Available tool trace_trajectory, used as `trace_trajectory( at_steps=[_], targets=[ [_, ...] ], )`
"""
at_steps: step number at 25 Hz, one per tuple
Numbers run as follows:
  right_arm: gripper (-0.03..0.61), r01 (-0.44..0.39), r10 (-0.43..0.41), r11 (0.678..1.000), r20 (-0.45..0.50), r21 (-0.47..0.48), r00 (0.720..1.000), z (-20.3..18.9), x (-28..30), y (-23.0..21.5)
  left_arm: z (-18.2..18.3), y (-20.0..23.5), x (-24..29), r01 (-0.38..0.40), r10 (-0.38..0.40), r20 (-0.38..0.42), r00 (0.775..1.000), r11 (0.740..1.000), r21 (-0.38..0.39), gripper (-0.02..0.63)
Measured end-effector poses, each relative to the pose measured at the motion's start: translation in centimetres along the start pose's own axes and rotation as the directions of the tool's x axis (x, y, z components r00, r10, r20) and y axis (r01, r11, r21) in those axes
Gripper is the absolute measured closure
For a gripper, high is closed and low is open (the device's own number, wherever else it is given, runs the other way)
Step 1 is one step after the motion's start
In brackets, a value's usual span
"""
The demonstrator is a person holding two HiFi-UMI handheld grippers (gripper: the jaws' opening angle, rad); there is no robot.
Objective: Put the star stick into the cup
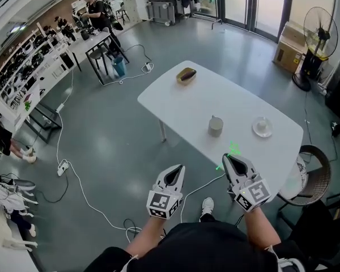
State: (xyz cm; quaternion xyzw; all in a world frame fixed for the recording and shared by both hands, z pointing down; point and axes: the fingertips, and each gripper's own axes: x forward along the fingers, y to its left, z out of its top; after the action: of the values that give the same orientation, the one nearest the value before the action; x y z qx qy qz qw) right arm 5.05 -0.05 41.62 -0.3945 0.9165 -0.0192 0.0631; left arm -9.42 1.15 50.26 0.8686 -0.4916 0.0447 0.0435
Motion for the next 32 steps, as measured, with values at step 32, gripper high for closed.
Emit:
trace_trajectory(
  at_steps=[32],
  targets=[
    [0.569, 0.077, -0.077, 0.996, -0.009, 0.048, 0.997, -2.9, 12.9, -16.2, 1.3, 9.3, 17.9, 0.055, -0.054, -0.044, 0.998, 0.998, 0.01, 0.601]
  ],
)
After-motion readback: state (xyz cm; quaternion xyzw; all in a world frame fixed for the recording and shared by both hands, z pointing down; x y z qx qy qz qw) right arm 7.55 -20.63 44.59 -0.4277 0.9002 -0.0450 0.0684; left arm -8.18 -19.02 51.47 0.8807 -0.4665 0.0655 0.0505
